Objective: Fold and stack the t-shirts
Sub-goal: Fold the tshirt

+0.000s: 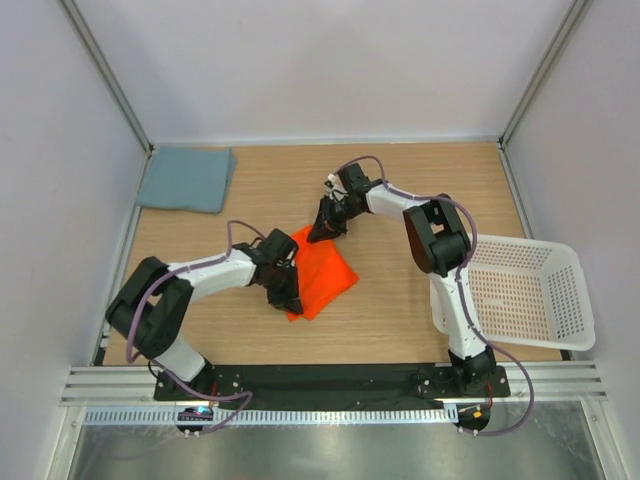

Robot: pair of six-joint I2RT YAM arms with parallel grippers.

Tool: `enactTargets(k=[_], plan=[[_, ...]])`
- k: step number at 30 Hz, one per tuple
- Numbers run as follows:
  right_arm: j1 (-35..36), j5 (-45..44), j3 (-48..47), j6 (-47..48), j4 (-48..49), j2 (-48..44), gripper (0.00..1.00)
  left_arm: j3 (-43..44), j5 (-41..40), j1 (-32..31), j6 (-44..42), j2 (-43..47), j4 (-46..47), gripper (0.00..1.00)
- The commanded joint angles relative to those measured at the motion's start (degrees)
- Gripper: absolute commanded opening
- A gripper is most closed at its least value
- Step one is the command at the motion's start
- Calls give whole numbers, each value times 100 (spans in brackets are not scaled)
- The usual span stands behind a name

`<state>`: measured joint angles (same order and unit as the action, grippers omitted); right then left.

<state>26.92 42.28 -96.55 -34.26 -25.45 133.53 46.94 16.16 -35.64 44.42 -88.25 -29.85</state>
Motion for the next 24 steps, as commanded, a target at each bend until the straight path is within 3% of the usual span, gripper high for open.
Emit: enactTargets(k=[1, 6, 8, 12, 16, 19, 24], plan=[[85, -282, -767, -90, 24, 549, 21, 43, 203, -477, 312, -525, 883, 15], [156, -72, -1488, -116, -188, 806, 23, 833, 492, -962, 734, -1317, 1384, 14], [112, -97, -1812, 68, -746, 718, 26, 1149, 546, -1042, 857, -1379, 1455, 14], [-334, -159, -1876, 454, -1540, 26, 42, 1528, 502, -1033, 674, -889, 1299, 17], [-774, -194, -1762, 1147, -2349, -642, 47, 1933, 283, -858, 322, -397, 606, 25], [-907, -291, -1166, 1457, -2710, -1274, 48, 2003, 265, -279, 242, -89, 270, 26], [-776, -106, 881, 1001, -1666, -2392, 44, 2038, 615, 915, 14, -148, 119, 25]])
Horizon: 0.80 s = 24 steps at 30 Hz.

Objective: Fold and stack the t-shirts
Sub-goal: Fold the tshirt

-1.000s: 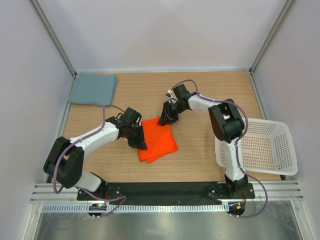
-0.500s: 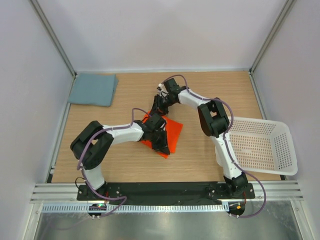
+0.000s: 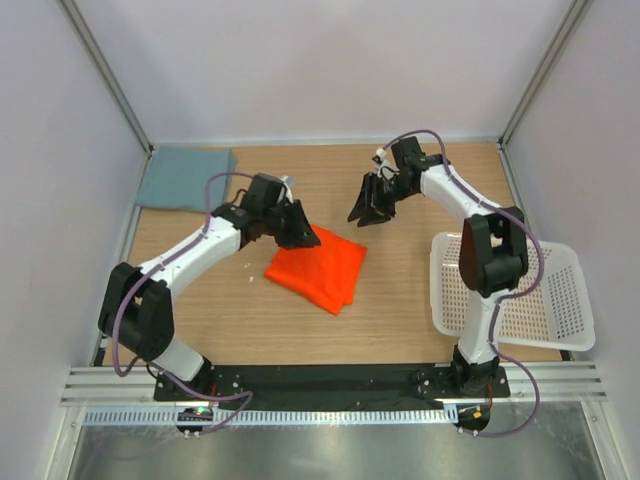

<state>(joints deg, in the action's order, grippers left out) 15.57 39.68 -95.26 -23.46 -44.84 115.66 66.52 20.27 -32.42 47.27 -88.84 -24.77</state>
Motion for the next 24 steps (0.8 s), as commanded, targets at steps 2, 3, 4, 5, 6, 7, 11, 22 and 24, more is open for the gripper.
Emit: enactTargets(k=[2, 3, 4, 5, 6, 7, 11, 22, 24], plan=[[543, 198, 1324, -219, 649, -974, 41, 299, 582, 772, -498, -449, -414, 24], [648, 198, 1483, -255, 756, -1062, 39, 378, 696, 842, -586, -581, -405, 23], [744, 250, 1728, -307, 984, -1132, 37, 579, 810, 869, -752, -721, -405, 23], [937, 294, 1835, -325, 1090, -1211, 34, 651, 1012, 869, -797, -1027, -344, 23], [1026, 312, 1914, -343, 1187, -1203, 31, 721, 1092, 878, -833, -1161, -283, 23], [1088, 321, 2063, -361, 1301, -1186, 29, 765, 1162, 878, -842, -1301, -204, 22], [1202, 575, 2591, -633, 1978, -1011, 16, 897, 1330, 913, -798, -1960, 236, 22], [1202, 603, 3945, -598, 2692, -501, 10, 784, 1014, 1388, -1087, -2525, 158, 18], [1202, 541, 3972, -545, 2647, -509, 10, 775, 900, 1397, -1228, -2463, 26, 19]])
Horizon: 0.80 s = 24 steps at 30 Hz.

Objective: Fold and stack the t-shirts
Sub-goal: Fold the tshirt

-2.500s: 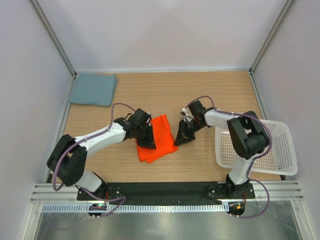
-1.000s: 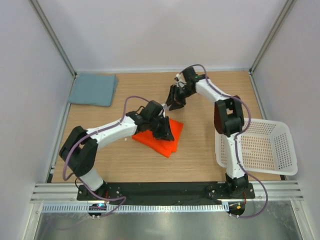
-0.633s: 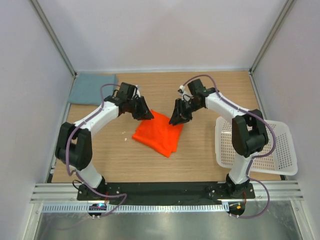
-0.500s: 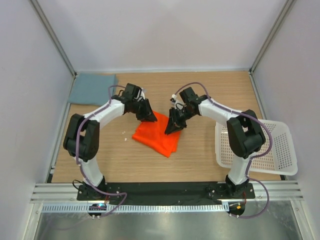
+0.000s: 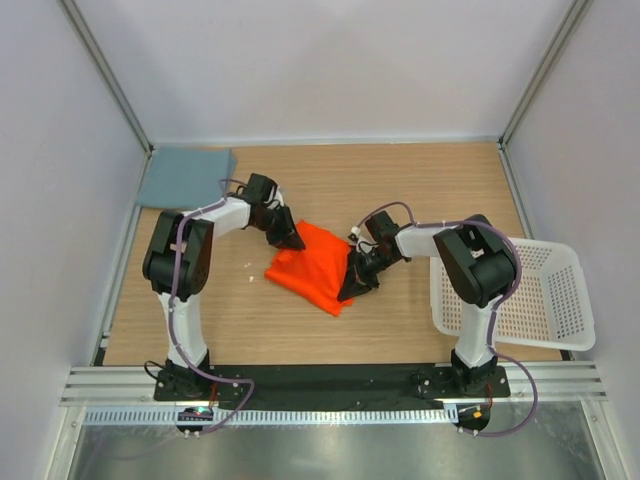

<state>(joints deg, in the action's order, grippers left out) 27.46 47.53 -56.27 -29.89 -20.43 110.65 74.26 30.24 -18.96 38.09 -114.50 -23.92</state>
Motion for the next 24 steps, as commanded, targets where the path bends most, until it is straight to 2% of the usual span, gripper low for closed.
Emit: enactTargets(k=[1, 5, 8, 12, 14, 18, 24], plan=[[5, -305, 64, 141, 93, -104, 10, -17, -228, 50, -458, 173, -199, 19], [-4, -797, -173, 518, -654, -280, 10, -209, -387, 50, -671, 576, -525, 20], [5, -1061, -410, 738, -1094, -569, 11, -570, -527, 33, -653, 1330, -648, 23], [153, -1070, -980, 923, -1613, -808, 14, -930, -704, 33, -574, 2281, -885, 28], [329, -930, -1131, 924, -1780, -835, 19, -1175, -608, 33, -400, 2737, -904, 29], [479, -508, -1115, 661, -1387, -773, 22, -1746, -196, -2, -48, 3056, -501, 29], [497, 212, -544, 256, -517, -475, 21, -2459, -193, -55, 181, 2969, 89, 23]])
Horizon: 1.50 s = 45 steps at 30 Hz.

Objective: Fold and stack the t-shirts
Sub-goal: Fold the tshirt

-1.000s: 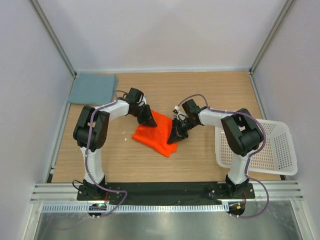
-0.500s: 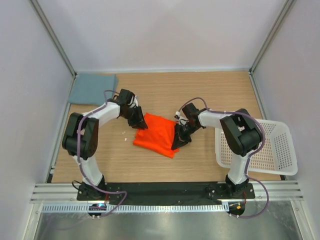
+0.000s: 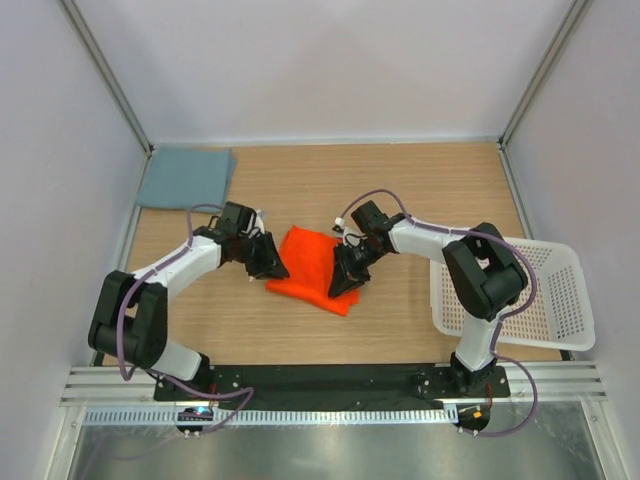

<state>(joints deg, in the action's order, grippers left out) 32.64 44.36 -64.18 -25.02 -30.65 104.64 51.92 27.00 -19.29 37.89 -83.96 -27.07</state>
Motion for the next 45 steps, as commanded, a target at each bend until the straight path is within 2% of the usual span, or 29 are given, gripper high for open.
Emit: enactTargets(k=[1, 8, 11, 14, 20, 25, 28, 29, 34, 39, 42, 44, 45], plan=[[-21, 547, 309, -214, 569, 231, 20, -357, 25, -22, 184, -198, 500, 23], [-144, -102, 872, 49, 596, 663, 16, -639, -845, -14, -133, -832, 106, 17], [-232, -532, 1022, 172, 421, 523, 16, -762, -1030, -14, -115, -622, 9, 17], [-258, -797, 847, 435, -18, 277, 16, -780, -821, -83, -10, -228, -70, 18], [5, -474, -155, 428, -714, -146, 17, -429, -802, -347, 289, 407, -395, 22], [409, 133, -762, -196, -39, 195, 19, 194, -1223, -313, 412, 425, -684, 24], [462, 468, -789, -635, 559, 599, 20, 519, -1268, -15, 333, 206, -747, 35], [462, 503, -771, -723, 752, 706, 20, 573, -1181, 91, 324, 144, -721, 42], [471, 609, -534, -514, 869, 1225, 19, 1021, -645, 505, -17, -426, -528, 61], [418, 197, -446, -21, 377, 1226, 19, 1583, 208, 514, -422, -1279, -229, 71], [418, 170, -691, -38, 184, 780, 21, 1891, 244, 505, -677, -1842, -211, 77], [418, 13, -1120, 93, -315, 559, 27, 2005, 165, 505, -774, -2000, -255, 78], [401, -49, -1271, 154, -518, 462, 35, 2084, 60, 496, -853, -2140, -290, 79]])
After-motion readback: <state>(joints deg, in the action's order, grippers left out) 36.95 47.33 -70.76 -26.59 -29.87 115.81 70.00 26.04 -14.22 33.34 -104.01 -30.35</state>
